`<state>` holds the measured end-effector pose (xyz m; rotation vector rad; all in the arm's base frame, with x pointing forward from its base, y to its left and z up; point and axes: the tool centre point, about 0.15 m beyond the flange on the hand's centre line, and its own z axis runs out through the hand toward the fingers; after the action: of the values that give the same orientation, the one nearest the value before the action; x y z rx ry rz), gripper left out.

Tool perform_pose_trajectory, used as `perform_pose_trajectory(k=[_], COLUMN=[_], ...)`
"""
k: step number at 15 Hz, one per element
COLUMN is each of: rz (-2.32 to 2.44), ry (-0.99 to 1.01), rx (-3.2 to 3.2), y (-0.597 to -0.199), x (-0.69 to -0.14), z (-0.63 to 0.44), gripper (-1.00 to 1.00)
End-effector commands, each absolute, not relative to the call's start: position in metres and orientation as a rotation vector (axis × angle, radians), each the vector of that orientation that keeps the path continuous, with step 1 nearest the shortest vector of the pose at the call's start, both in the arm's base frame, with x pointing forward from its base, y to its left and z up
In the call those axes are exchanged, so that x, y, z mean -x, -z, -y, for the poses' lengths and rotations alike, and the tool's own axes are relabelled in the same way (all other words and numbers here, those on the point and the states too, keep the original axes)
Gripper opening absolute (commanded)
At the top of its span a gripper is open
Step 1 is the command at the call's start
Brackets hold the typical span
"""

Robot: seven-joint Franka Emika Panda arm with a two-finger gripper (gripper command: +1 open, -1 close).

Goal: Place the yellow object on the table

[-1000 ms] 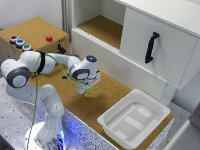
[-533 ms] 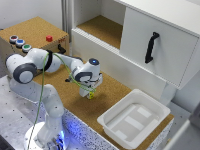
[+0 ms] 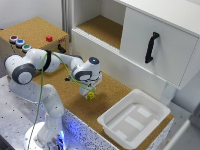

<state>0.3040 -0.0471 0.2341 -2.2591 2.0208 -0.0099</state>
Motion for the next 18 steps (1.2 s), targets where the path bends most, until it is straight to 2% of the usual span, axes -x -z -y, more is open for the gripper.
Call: perform_pose_trajectory(k=[1,5,9,11,16,18], rz=[-1.820,-1.440,-0.762,-0.577,-0.110,-0.110], ry=[0.012,0.080,-0.063,-0.091,0.114,0.114], rx=[2.489,2.797,3.198,3.286,3.161,3.161], y=[-0.291,-0.311,-0.327,-0.337,-0.381,-0.381], x=[-0.288,-0.293,-0.309,-0.304,-0.310,-0.310], z=[0.022,0.001,-0.029,-0.032,-0.065,-0.065], gripper=[1.00,1.00,1.00,1.00,1.00,1.00])
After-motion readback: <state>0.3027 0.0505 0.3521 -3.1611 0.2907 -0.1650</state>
